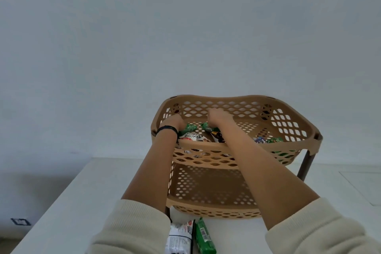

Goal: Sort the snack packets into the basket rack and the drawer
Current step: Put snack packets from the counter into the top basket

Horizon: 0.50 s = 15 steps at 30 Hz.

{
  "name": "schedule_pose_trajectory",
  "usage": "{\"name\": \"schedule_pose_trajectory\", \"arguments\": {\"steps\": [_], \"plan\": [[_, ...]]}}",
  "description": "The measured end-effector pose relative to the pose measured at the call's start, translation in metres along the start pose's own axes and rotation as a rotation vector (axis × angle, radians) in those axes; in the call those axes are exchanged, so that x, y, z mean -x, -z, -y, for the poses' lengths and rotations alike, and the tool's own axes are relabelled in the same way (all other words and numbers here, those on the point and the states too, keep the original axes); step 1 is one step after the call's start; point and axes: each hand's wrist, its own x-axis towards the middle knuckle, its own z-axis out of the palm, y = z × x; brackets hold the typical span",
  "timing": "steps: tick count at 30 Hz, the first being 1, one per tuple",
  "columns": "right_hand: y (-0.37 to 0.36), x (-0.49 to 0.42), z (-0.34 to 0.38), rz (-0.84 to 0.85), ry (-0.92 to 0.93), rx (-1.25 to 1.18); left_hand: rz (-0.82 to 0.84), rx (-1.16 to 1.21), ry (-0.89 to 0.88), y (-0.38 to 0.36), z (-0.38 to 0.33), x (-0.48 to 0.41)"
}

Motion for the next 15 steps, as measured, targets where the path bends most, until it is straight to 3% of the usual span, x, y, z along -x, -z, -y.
{"name": "schedule_pose_trajectory", "arguments": {"steps": [9,12,15], "plan": [[0.003,0.011,-0.002,0.197,0.154,-0.065,0.066,-0.053,-0.149,-0.003,-0.001,0.001],[0.008,0.015,-0.003,0.016,0.172,-0.193,-0.031,-0.049,-0.145,0.000,-0.001,0.003],[0.015,0.021,-0.005,-0.334,0.164,-0.405,-0.224,-0.055,-0.136,0.003,-0.001,0.010]]}}
